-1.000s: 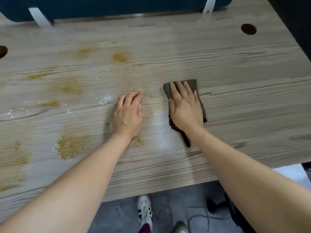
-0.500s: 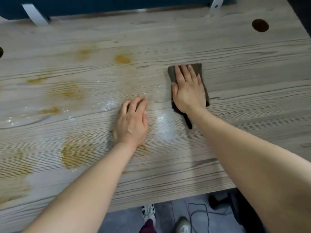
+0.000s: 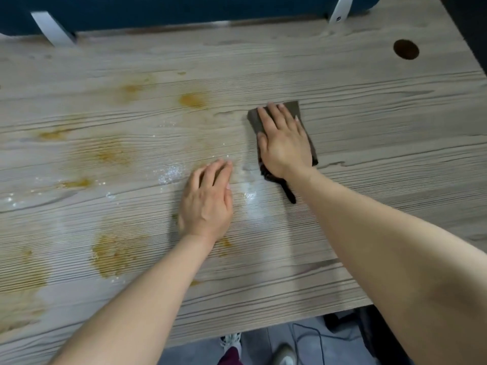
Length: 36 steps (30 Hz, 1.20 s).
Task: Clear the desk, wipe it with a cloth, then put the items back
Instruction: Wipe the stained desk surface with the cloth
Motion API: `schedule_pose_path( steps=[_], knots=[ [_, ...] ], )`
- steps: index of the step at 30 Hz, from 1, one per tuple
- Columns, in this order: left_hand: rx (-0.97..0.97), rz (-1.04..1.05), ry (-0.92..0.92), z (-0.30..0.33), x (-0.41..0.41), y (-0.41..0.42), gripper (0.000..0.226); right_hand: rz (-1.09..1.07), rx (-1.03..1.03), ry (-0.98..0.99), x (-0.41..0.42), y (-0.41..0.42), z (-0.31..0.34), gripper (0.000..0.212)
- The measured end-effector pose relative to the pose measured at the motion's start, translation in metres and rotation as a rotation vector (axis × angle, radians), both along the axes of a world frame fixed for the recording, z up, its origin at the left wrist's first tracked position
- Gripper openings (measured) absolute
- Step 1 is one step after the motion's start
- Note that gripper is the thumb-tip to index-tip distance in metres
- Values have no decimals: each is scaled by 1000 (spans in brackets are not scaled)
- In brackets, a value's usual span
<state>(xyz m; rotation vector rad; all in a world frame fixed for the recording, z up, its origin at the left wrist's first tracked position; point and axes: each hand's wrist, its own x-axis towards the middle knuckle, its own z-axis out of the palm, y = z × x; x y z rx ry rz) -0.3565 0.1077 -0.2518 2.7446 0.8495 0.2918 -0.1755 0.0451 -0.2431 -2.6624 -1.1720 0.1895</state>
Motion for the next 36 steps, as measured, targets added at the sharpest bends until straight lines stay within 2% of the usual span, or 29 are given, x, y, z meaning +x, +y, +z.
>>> schedule_pose_path(
  steps=[5,8,12,18,22,27,36],
  knots=[
    [-17,-2,-22,0,1,0,49,59,31,-33,-53,-31,0,54],
    [-31,-5,-10,0,2,0,49,103,9,25,-81,-51,-1,53],
    [-15,-8,-6,-1,2,1,49,156,7,-4,-50,-34,0,51],
    [-43,-5,1,2,-1,1,52,-85,15,57,10,20,3,50],
    [-71,-16,-17,2,0,2,51,-13,27,33,-22,-1,3,50],
    [-148,-9,-40,11,5,10,38,59,-5,45,-80,-41,5,54],
    [-85,117,-72,18,68,88,33,94,25,-12,-29,-6,0,53]
  ],
)
